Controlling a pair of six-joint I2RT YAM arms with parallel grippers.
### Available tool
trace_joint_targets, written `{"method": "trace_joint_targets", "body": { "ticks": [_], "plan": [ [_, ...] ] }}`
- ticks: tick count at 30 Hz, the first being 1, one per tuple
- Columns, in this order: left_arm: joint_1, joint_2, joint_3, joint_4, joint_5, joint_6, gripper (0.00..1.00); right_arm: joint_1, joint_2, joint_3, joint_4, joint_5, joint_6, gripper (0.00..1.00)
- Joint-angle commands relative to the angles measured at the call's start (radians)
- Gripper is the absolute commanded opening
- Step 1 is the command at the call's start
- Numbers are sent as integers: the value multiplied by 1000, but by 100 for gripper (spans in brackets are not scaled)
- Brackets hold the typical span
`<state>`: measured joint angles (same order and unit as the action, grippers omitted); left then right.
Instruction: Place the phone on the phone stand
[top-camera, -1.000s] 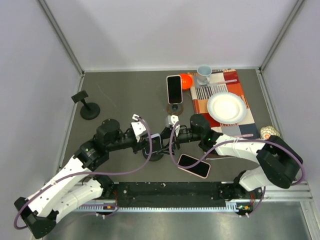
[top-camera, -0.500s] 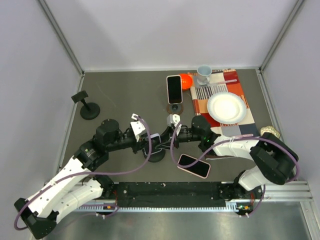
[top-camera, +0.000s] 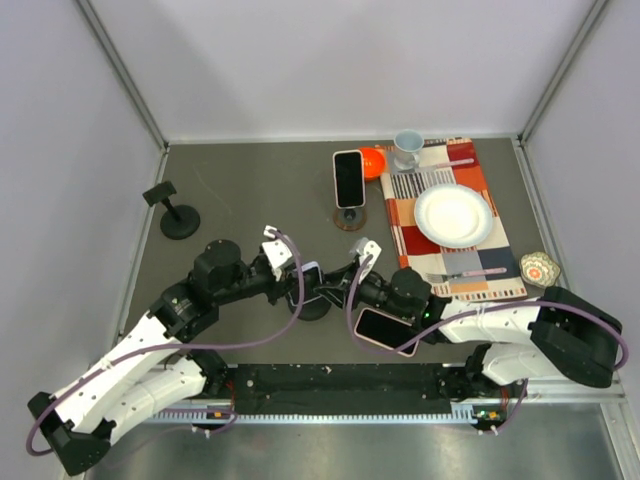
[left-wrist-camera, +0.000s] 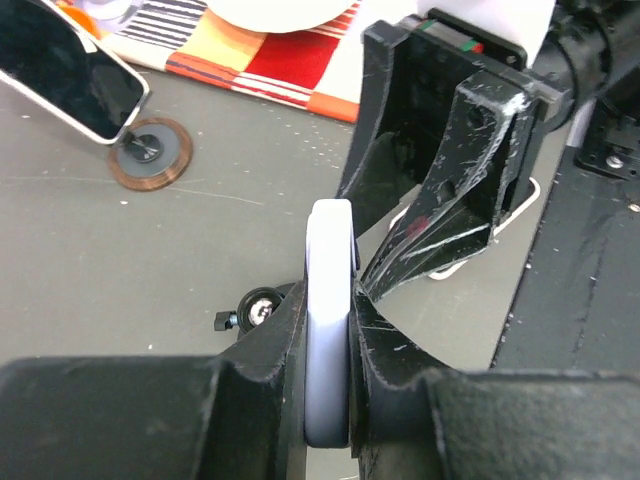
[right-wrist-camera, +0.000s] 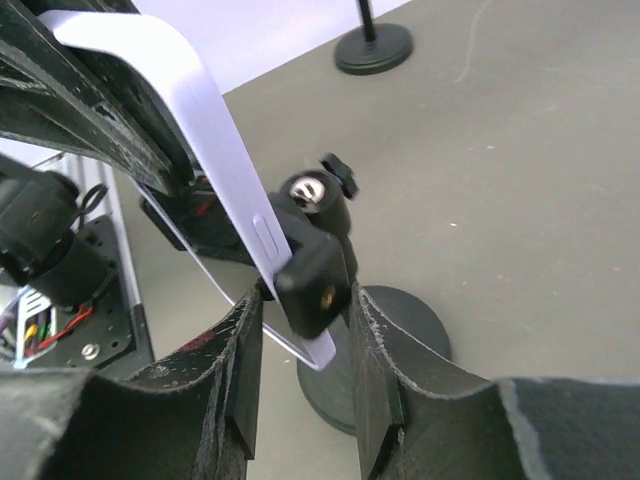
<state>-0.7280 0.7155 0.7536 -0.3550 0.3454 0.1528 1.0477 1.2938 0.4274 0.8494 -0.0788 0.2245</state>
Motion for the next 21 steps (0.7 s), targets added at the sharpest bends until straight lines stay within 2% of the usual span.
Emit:
{"method": "trace_joint_targets", "body": {
  "ticks": [1,7,12,13,16,19,21],
  "plan": [
    [36,-31,13,82,-296,45,0,3,-56,-13,7,139,-14,0],
    [36,-60,-7,97,-177,1,0,5,-158,-18,-109,30,-112,0],
    [36,-57,-2,113,-138,-1,0,-74,-176,17,-184,-125,-90,0],
    [36,-53,4,110,-143,2,0,-86,-165,28,-194,-150,-80,2],
    [36,-48,10,100,-152,-1,0,-133,-119,99,-289,-231,-48,25],
    [36,-44,13,90,-195,-13,0,-173,-94,139,-299,-321,-18,38],
    [36,-42,21,79,-215,-21,1,-176,-87,152,-302,-374,-17,41]
  ]
}}
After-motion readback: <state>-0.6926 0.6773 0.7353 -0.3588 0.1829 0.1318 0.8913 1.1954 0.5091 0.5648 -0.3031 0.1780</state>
